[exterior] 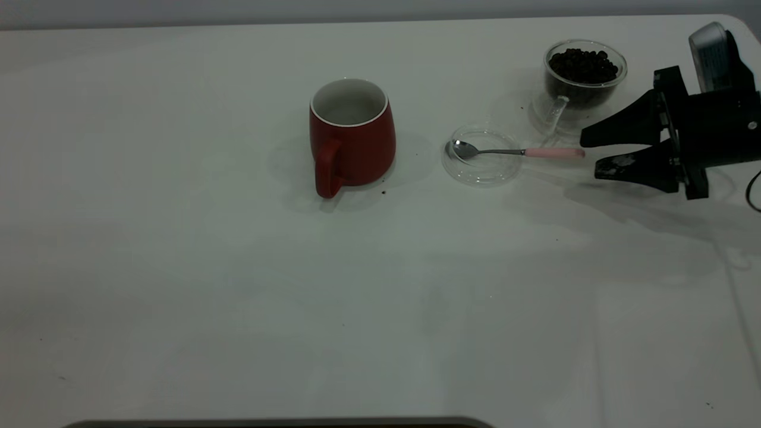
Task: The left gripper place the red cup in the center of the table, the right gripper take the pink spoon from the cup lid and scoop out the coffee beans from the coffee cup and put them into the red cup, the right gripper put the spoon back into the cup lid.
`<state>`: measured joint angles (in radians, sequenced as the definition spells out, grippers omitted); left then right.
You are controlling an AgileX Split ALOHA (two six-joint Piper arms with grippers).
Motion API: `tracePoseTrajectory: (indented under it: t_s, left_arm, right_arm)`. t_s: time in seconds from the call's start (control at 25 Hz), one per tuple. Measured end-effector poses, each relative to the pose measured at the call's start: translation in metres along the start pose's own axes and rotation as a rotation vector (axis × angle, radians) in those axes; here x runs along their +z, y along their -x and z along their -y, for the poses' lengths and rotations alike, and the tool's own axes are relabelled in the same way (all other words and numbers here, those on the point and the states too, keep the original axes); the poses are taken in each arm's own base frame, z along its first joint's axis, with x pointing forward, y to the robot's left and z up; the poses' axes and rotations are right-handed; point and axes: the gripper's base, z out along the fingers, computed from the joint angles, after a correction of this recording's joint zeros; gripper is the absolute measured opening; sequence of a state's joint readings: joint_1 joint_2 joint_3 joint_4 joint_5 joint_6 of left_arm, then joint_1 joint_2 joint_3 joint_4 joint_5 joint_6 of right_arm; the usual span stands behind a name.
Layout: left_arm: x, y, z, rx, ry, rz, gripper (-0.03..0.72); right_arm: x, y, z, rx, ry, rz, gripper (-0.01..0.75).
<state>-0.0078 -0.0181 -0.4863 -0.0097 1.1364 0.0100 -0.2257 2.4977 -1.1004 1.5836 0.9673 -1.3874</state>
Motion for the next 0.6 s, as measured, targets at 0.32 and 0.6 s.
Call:
tracePoseTrajectory:
  t_s: [0.32, 0.6]
  left_arm:
    - [0.000, 0.000, 0.000, 0.000, 0.000, 0.000, 0.569]
    - [0.000, 0.000, 0.000, 0.000, 0.000, 0.000, 0.569]
  right_arm:
    - [-0.053, 0.017, -0.064, -0.140, -0.263, -0.097, 0.488]
    - [-0.137, -0.008, -0.162, -0.178, -0.659, -0.203, 0.488]
